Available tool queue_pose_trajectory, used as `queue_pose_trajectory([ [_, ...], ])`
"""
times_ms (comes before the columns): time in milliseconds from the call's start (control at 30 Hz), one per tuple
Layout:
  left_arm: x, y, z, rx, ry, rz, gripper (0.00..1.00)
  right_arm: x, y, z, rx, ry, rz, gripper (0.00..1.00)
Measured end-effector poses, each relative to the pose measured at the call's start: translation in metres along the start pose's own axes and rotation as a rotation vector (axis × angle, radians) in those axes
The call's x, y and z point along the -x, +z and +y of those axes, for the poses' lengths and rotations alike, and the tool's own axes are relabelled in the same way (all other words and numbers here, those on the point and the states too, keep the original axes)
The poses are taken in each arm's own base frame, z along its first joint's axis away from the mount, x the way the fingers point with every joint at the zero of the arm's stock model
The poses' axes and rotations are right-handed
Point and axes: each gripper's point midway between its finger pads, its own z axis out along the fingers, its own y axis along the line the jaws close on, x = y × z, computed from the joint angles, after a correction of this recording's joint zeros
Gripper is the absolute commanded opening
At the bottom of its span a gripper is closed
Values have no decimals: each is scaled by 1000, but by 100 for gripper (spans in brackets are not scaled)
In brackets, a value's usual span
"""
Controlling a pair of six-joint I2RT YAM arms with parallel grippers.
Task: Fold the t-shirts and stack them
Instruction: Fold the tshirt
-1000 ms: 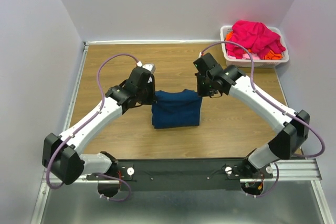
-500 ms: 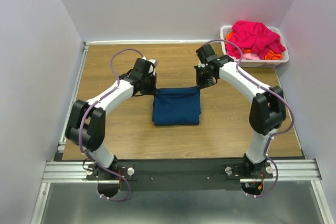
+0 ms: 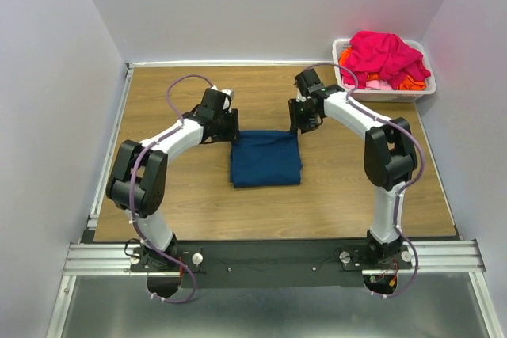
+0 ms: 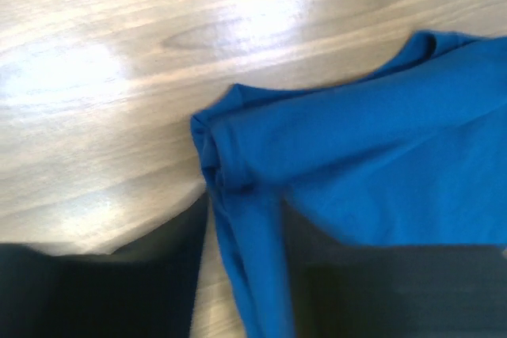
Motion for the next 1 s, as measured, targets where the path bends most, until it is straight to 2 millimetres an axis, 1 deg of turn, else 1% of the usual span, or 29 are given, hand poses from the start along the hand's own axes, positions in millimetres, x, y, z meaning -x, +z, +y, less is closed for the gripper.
queue_pose_trajectory([
  [67,0,-5,2,7,1,-17,58,6,-6,0,8,0,-36,54],
  [133,0,-21,3,13,-3,-57,58,7,-20,1,23,0,-87,54],
  [167,1,-34,0,3,-8,-90,54,7,-33,1,36,0,-117,54],
  [200,3,-40,-2,-4,-11,-107,47,10,-46,2,52,1,-151,53],
  [233,8,-52,-7,-26,-10,-157,39,13,-56,6,90,1,-189,53],
  [267,17,-69,-16,-60,-11,-220,34,16,-68,12,147,3,-227,52],
  [300,22,-78,-23,-93,-9,-263,33,16,-78,18,206,4,-253,51],
  [333,26,-87,-34,-142,-7,-308,32,18,-83,25,273,4,-284,50],
  [367,29,-92,-42,-179,-4,-338,31,17,-86,27,300,4,-293,50],
  [400,27,-93,-50,-221,-3,-350,29,16,-85,35,367,5,-303,49],
  [433,25,-90,-58,-267,-8,-354,22,14,-82,39,410,5,-300,49],
  [500,16,-78,-62,-297,-20,-326,21,7,-71,46,474,12,-279,49],
  [533,11,-70,-64,-314,-31,-306,19,0,-61,52,527,18,-253,48],
  [567,5,-59,-64,-321,-42,-277,15,-2,-57,55,554,24,-241,48],
  [633,-2,-38,-62,-327,-68,-238,14,-4,-46,63,622,36,-216,48],
  [700,-5,-13,-57,-318,-104,-192,13,-2,-32,65,673,58,-203,48],
  [733,-4,-7,-56,-315,-112,-184,13,1,-26,65,708,74,-203,47],
  [767,2,5,-54,-318,-129,-182,13,4,-20,65,731,89,-204,47],
  [833,10,22,-47,-312,-159,-180,13,9,-4,56,764,130,-203,47],
  [900,18,35,-37,-308,-197,-185,13,13,9,49,779,163,-203,47],
  [967,22,45,-24,-302,-241,-184,14,13,29,38,777,206,-191,46],
  [1000,21,49,-17,-302,-266,-179,15,12,35,34,783,227,-182,46],
])
